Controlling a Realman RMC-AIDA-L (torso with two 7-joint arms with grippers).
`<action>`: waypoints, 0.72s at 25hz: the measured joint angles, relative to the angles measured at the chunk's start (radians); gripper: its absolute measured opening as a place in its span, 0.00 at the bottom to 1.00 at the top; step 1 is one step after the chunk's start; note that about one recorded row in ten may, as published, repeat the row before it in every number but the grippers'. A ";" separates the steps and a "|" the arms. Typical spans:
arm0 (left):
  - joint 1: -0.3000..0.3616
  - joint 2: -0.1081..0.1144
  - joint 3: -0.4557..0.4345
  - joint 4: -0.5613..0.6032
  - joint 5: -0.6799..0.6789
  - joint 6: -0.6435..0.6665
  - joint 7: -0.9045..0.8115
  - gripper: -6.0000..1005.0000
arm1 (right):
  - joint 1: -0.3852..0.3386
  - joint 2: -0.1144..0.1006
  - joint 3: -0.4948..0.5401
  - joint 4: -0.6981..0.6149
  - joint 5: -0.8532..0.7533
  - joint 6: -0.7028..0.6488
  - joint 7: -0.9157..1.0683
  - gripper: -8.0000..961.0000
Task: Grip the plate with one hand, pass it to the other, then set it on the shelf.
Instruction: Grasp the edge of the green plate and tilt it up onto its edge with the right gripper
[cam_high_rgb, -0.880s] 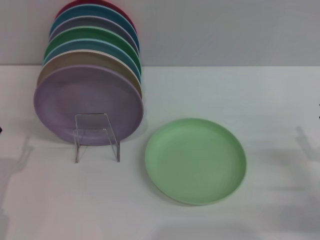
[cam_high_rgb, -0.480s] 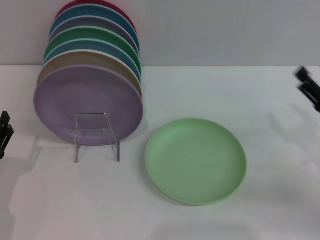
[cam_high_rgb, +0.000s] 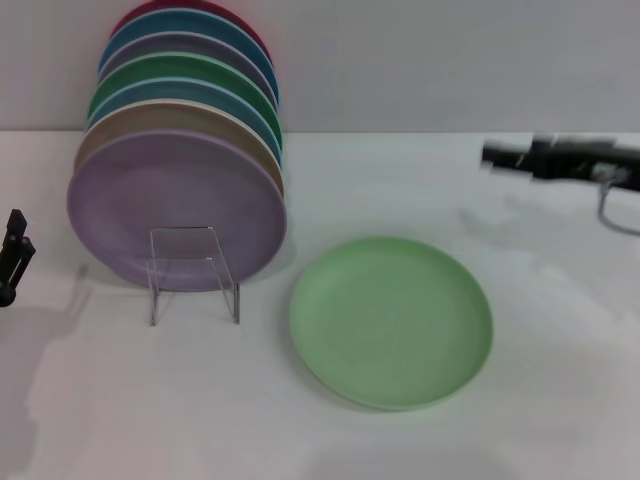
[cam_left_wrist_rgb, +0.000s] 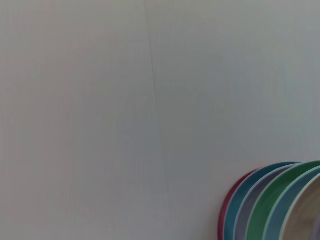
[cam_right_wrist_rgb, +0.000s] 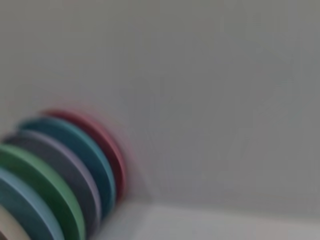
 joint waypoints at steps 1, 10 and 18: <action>-0.001 0.000 0.000 0.000 0.000 0.000 0.000 0.82 | 0.060 -0.002 0.000 0.014 -0.192 0.103 0.186 0.84; -0.004 0.000 0.003 -0.002 0.001 -0.002 -0.001 0.82 | 0.179 0.008 -0.010 0.007 -0.507 0.293 0.347 0.84; -0.005 0.000 0.010 -0.002 0.001 -0.002 -0.003 0.82 | 0.219 0.010 -0.053 -0.077 -0.520 0.287 0.316 0.84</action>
